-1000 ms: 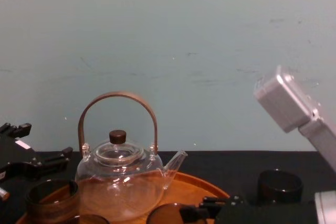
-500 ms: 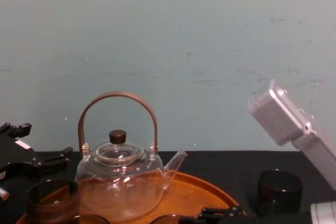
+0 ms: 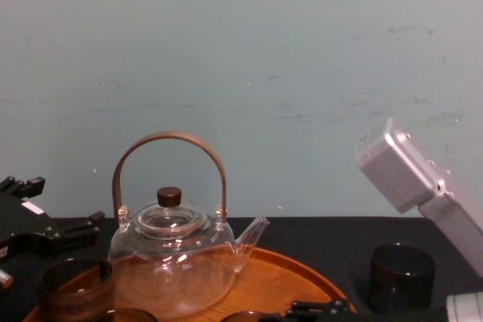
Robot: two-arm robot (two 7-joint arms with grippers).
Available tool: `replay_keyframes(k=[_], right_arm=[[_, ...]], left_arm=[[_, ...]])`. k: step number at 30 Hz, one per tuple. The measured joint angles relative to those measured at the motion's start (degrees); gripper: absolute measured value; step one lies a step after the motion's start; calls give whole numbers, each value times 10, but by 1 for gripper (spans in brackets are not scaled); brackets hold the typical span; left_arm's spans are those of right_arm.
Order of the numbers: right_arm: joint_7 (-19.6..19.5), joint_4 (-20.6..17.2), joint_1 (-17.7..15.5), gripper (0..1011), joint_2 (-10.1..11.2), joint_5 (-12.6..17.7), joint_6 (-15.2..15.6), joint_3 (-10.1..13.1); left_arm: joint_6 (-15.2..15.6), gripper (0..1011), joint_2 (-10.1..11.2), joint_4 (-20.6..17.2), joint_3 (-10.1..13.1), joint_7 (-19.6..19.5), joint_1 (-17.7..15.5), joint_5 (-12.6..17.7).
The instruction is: Pick up the glass from the table and place it on the tray.
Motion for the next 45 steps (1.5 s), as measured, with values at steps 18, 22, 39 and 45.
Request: replay_keyframes(k=[18,22,39,45], right_arm=[[1,-1,0,1003,0,1,0,1],[1,-1,0,1003,0,1,-1,1],[40,-42,-23,1003,52,37,-28,17],[40,-71,-45,1003,83,60,-41,38]], left_arm=[[0,1002,0,0,0,0,0,0],[0,1001,0,0,0,0,0,0],[0,1001,0,0,0,0,0,0],[0,1001,0,0,0,0,0,0]])
